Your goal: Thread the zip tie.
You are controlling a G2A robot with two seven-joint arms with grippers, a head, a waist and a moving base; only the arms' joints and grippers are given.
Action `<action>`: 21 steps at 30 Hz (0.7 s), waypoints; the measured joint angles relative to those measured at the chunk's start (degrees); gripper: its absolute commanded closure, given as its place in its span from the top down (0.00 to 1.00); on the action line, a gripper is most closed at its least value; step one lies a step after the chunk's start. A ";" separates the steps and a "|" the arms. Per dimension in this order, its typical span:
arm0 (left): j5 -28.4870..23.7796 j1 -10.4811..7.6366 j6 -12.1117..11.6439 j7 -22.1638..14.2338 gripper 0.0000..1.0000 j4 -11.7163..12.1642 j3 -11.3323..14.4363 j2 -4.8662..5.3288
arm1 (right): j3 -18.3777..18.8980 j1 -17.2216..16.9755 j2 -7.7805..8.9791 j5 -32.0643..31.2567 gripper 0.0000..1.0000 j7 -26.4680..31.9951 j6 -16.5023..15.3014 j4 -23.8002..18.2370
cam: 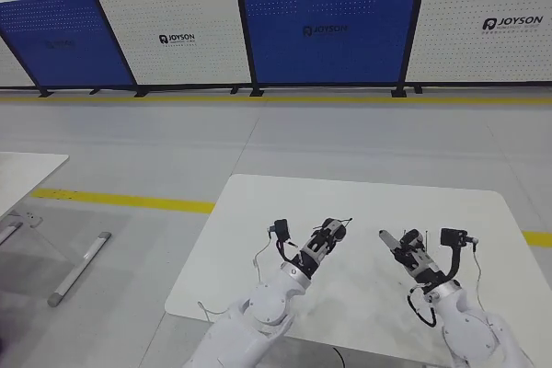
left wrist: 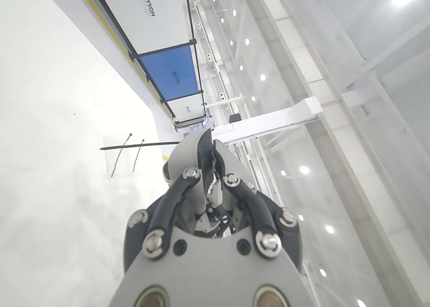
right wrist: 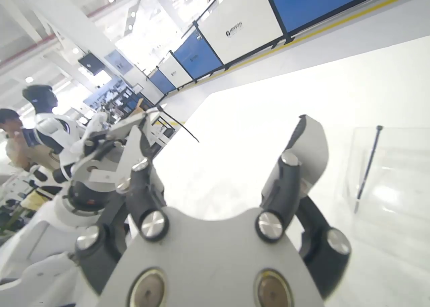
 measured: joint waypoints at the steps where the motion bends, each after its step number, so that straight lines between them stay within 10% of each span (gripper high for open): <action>1: -0.03 0.08 0.64 -0.48 0.00 0.03 -0.27 0.08 | 0.73 -0.58 0.11 1.14 1.00 -0.56 0.02 -0.56; 21: -1.95 3.24 2.48 -0.79 0.00 -1.32 -5.10 1.07 | 5.47 -4.94 1.24 11.62 1.00 -3.01 0.09 -5.10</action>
